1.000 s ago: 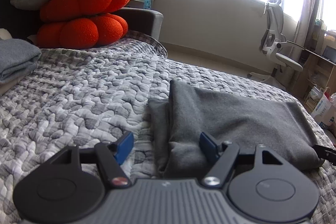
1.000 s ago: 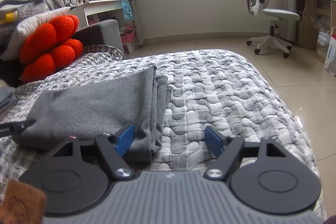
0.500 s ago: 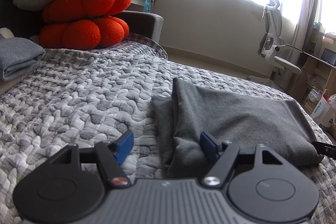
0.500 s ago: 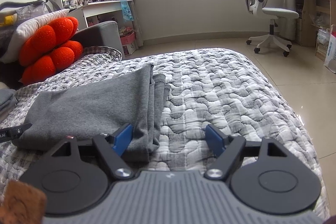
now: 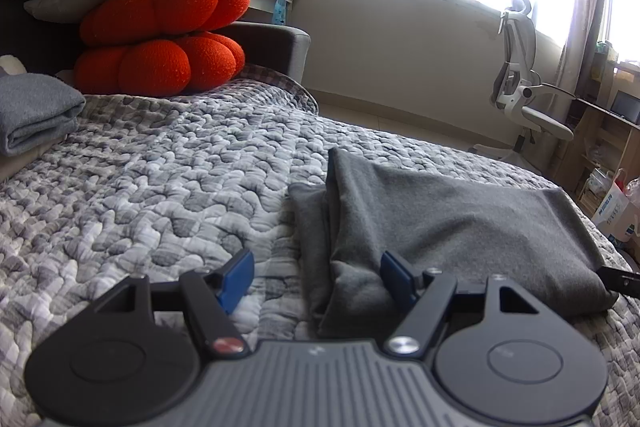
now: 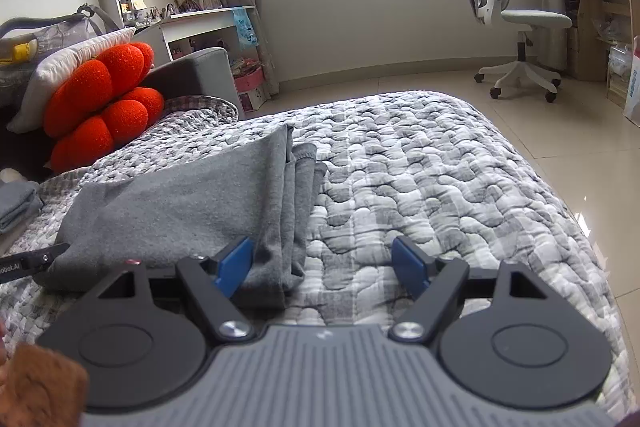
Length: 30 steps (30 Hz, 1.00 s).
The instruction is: Fold clothes
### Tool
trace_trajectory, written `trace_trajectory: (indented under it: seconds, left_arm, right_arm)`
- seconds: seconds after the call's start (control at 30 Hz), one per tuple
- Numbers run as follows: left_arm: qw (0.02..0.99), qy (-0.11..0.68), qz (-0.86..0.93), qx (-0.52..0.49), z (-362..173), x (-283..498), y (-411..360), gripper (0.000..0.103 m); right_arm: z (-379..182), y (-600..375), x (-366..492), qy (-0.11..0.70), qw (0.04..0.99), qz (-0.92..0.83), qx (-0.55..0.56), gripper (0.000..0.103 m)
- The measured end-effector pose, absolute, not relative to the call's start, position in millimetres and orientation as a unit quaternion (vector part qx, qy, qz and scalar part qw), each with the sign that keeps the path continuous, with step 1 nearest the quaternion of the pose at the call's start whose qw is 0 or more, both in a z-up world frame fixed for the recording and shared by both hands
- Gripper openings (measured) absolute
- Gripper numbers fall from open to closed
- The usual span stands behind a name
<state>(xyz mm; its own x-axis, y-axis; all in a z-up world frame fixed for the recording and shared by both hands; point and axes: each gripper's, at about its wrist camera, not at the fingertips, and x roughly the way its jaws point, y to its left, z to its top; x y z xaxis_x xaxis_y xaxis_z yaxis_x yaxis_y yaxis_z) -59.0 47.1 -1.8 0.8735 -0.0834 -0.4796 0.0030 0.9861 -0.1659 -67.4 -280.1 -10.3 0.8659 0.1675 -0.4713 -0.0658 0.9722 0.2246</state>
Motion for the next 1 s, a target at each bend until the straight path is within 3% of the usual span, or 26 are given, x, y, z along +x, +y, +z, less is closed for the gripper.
trace_trajectory:
  seconds: [1.0]
  left_arm:
    - [0.964, 0.25, -0.028, -0.085, -1.4, -59.8, 49.7, 0.072]
  right_arm:
    - [-9.7, -285.8, -68.4, 0.249, 0.959, 0.071, 0.117, 0.081]
